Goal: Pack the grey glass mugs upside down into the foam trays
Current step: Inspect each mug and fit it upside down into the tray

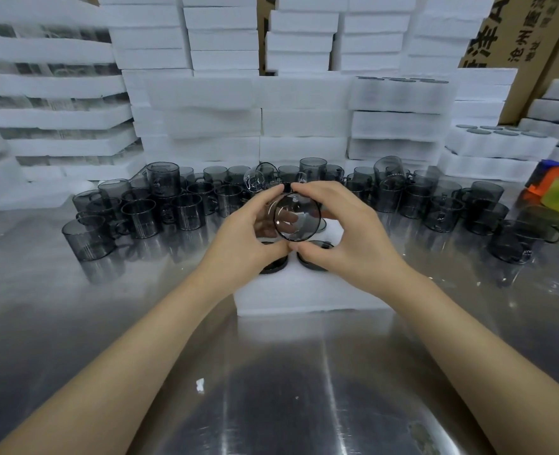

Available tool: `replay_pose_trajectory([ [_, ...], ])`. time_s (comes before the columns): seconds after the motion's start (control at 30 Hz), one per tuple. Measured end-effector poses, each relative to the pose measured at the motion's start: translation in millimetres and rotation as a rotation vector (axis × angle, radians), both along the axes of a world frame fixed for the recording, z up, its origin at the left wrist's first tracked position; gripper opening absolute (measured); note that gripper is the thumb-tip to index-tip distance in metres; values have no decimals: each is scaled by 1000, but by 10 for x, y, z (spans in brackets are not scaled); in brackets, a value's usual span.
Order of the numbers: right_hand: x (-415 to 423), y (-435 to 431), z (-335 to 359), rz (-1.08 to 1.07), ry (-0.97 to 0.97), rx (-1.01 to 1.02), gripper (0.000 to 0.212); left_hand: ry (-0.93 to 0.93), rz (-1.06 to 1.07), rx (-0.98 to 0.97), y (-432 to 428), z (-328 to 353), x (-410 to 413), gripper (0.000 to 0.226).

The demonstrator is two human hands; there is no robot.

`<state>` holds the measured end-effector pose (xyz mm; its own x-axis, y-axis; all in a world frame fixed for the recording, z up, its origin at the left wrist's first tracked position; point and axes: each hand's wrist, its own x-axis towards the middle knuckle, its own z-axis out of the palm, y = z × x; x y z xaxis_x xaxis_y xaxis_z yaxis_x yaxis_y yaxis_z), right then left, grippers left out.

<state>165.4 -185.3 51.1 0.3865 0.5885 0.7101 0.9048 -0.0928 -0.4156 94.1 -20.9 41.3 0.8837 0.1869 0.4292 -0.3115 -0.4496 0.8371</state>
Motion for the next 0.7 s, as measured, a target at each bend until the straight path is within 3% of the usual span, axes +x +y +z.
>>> replay_pose_trajectory([
  [0.3,-25,-6,15,-8,82,57,73,-105,-78,-132,-80,112,-115,49],
  [0.4,-95,5,40,21,124,72,78,-103,27,4,-156,134,-107,39],
  [0.5,-179,19,40,48,101,23,83,-118,156,13,-149,115,-70,20],
  [0.7,-265,35,54,80,171,26,83,-191,262,60,-27,116,-75,20],
])
